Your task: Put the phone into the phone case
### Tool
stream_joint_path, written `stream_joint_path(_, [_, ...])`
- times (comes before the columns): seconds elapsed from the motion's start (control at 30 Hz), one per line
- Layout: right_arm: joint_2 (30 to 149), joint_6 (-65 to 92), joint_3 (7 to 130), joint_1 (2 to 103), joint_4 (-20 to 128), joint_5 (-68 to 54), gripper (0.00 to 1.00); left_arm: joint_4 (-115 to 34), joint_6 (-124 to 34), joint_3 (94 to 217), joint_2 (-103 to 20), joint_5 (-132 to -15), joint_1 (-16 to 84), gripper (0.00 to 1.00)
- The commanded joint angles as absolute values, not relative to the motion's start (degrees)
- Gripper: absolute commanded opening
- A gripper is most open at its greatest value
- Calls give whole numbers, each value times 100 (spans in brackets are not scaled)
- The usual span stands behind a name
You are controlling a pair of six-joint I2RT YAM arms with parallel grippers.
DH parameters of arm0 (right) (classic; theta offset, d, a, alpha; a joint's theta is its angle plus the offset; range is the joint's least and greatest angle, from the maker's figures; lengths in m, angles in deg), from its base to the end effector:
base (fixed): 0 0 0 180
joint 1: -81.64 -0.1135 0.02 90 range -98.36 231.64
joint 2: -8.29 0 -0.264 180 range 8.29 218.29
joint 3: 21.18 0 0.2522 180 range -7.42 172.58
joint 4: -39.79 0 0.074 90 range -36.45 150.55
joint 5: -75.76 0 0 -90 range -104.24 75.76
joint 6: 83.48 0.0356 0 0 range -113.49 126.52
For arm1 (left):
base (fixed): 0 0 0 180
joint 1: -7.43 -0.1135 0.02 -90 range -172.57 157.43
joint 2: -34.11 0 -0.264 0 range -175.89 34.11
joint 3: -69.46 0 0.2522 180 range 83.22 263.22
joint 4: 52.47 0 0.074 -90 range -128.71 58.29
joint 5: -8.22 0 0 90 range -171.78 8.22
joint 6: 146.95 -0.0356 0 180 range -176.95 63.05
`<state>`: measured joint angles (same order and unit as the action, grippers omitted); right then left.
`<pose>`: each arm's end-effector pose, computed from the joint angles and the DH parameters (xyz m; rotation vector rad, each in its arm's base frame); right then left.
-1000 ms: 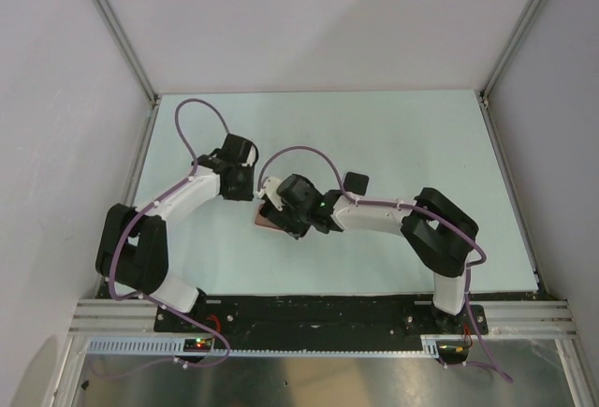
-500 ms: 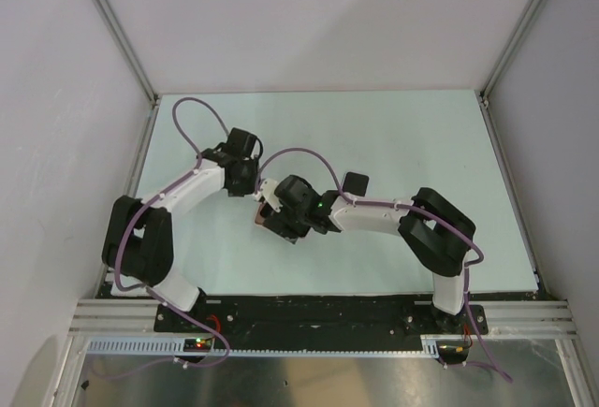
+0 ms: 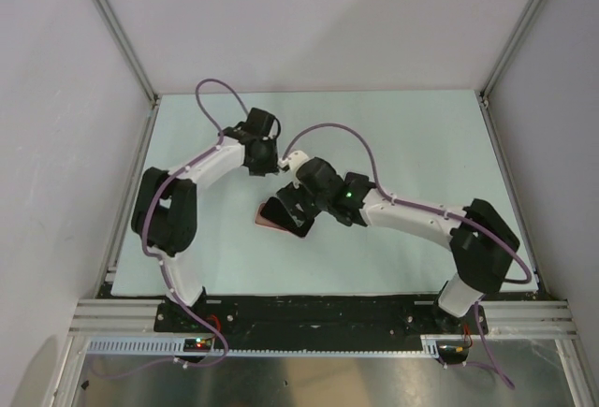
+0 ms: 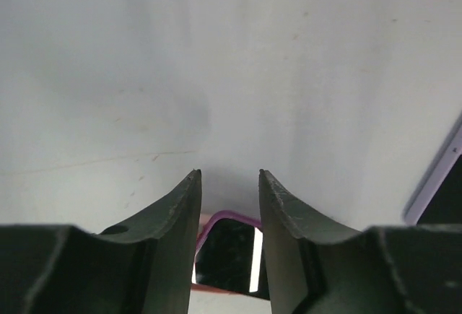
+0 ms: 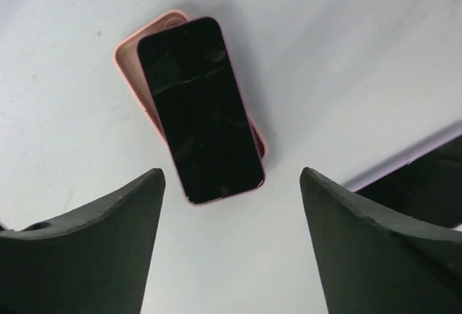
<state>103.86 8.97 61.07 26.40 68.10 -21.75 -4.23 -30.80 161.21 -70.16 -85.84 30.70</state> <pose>0.2163 0.3036 0.2455 -0.9688 2.1057 0.3688 0.3545 -0.1497 0.2191 -0.0908 2.6403 -0.2030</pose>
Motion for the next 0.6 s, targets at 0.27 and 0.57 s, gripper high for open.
stream_joint_path(0.27, [10179, 3430, 5288, 2436, 7310, -1616, 46, -866, -2733, 16102, -7388, -8476, 3702, 30])
stream_joint_path(0.57, [10655, 4054, 5272, 2174, 7219, -1530, 37, -1098, -2750, 15688, -7235, -8294, 3710, 26])
